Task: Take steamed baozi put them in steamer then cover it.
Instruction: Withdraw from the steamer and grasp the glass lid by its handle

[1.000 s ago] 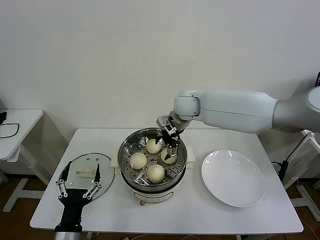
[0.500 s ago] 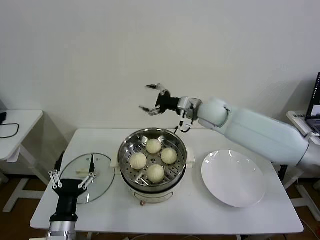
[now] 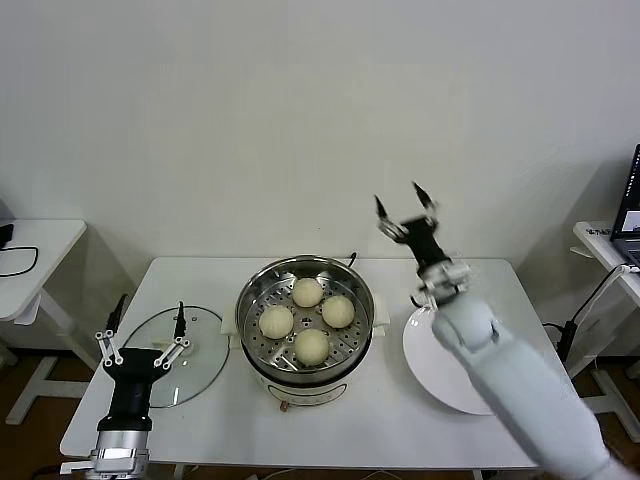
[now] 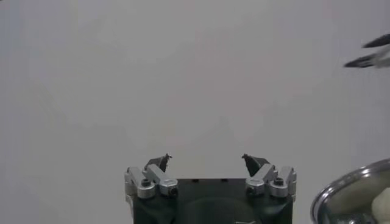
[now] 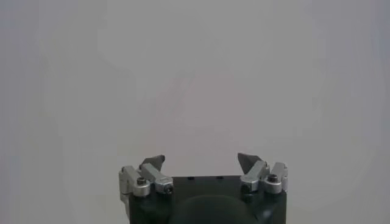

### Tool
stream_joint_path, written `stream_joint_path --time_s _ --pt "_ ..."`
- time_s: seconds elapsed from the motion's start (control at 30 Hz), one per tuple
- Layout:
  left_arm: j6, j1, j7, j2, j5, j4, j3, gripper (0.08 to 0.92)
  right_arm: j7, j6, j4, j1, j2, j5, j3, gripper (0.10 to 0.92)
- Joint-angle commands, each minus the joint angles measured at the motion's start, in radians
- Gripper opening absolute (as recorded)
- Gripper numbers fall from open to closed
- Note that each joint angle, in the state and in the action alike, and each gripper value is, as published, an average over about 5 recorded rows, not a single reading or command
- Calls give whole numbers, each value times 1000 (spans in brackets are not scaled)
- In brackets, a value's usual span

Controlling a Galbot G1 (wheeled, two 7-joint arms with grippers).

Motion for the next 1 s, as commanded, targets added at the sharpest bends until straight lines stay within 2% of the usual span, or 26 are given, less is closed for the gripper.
stream_joint_path --time_s 0.03,0.17,0.33,0.47,0.73,1.0 --pt "0 -13 -4 11 5 57 2 823 51 83 71 -545 81 -65 369 823" --pt "-3 -16 -9 19 38 86 4 823 40 96 92 -595 93 -72 388 823" --pt "-41 -41 -31 42 236 204 -6 823 24 116 109 -636 106 -75 400 823" --pt "-25 -47 -58 53 333 268 -21 823 16 122 121 -655 112 -77 406 823" --pt "63 -78 -126 58 959 431 -101 823 3 128 121 -651 117 -72 389 823" --pt "69 -118 -127 63 1074 520 -63 823 -8 121 118 -647 126 -70 376 823"
